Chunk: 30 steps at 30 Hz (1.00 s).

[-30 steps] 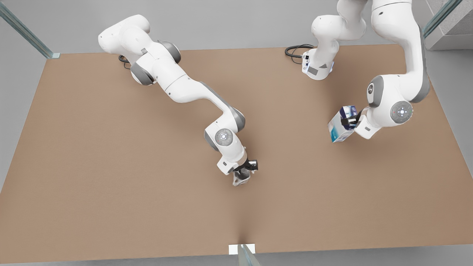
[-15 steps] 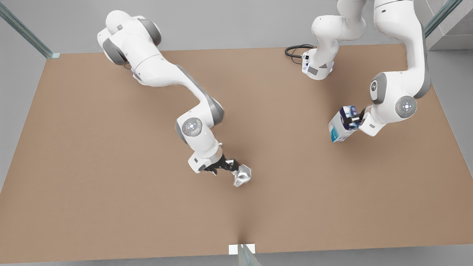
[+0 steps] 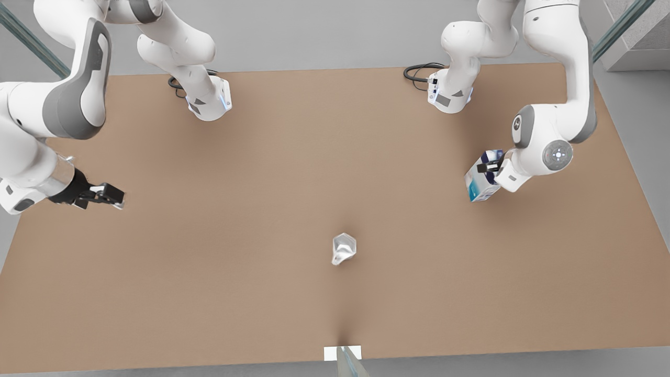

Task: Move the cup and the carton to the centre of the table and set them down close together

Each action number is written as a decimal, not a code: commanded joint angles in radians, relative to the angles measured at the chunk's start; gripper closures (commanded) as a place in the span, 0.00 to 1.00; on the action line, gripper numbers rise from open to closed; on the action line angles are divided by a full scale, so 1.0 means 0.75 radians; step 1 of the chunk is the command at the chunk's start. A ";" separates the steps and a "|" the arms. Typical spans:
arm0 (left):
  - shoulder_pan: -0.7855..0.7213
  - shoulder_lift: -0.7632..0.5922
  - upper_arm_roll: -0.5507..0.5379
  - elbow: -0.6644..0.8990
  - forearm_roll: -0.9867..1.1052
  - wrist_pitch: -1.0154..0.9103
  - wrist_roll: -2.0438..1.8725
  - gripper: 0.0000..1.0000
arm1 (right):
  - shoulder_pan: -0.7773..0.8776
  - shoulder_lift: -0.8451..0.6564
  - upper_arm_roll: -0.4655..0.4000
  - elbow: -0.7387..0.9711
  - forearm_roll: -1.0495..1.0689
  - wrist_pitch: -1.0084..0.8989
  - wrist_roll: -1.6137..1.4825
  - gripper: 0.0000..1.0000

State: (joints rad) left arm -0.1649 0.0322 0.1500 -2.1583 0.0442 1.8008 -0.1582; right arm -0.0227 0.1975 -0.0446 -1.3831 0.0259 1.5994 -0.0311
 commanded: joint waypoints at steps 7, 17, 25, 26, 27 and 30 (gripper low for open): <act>0.054 0.002 0.000 -0.016 0.000 0.008 -0.002 0.00 | -0.054 0.003 -0.006 0.069 0.012 0.009 -0.012 0.00; 0.052 0.006 0.021 -0.072 -0.002 0.074 -0.002 0.00 | -0.052 0.023 -0.002 0.106 0.000 0.017 -0.008 0.00; 0.050 0.065 0.021 -0.074 -0.002 0.105 -0.030 0.65 | -0.049 0.035 0.000 0.100 0.000 0.017 -0.008 0.00; 0.050 0.063 0.021 -0.074 -0.002 0.100 -0.035 0.64 | -0.049 0.035 0.000 0.100 -0.002 0.017 -0.008 0.00; 0.048 0.037 0.021 -0.055 -0.075 0.096 -0.108 0.62 | -0.049 0.035 0.000 0.100 -0.002 0.017 -0.010 0.00; -0.069 0.082 -0.083 0.270 -0.274 -0.063 -0.721 0.53 | -0.047 0.035 0.002 0.102 0.002 0.011 -0.008 0.00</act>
State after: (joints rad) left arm -0.1425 0.1279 0.0134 -1.9021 -0.0388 1.7536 -0.8297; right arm -0.0591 0.2240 -0.0429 -1.3070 0.0285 1.6076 -0.0368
